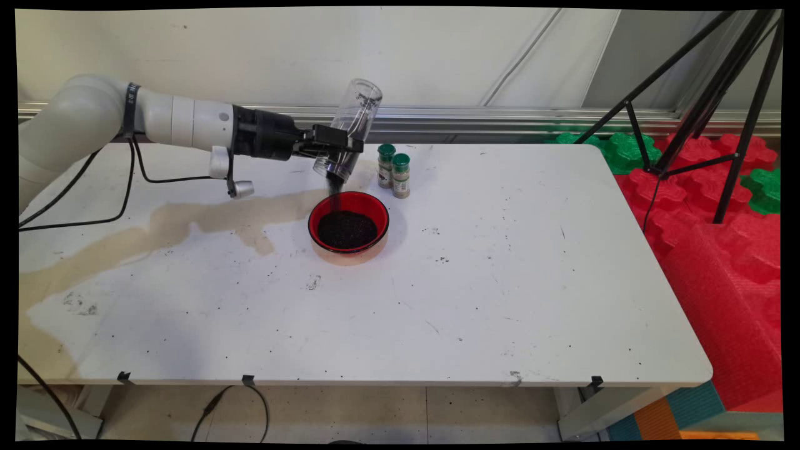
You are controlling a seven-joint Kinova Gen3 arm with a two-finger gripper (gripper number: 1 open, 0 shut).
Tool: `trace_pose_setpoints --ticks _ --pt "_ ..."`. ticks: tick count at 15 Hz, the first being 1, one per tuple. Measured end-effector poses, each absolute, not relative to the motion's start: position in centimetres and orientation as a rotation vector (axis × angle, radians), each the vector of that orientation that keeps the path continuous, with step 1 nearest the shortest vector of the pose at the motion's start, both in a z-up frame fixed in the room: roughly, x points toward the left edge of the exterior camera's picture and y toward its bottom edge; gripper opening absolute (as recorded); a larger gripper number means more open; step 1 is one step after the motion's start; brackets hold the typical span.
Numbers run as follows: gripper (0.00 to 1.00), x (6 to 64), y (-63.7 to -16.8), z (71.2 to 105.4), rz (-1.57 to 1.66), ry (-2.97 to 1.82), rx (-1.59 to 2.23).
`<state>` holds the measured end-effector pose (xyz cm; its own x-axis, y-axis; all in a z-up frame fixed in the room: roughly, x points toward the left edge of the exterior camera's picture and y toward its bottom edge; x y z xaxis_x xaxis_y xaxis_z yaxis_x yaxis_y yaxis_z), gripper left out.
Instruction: Pour the black seasoning powder in the red bowl
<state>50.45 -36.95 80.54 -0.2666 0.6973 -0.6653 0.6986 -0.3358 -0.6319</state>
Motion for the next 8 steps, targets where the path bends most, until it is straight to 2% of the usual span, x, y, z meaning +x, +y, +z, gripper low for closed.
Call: trace_pose_setpoints --ticks 8 --pt "0.00 50.05 -36.50 80.38 -1.720 1.783 1.922"
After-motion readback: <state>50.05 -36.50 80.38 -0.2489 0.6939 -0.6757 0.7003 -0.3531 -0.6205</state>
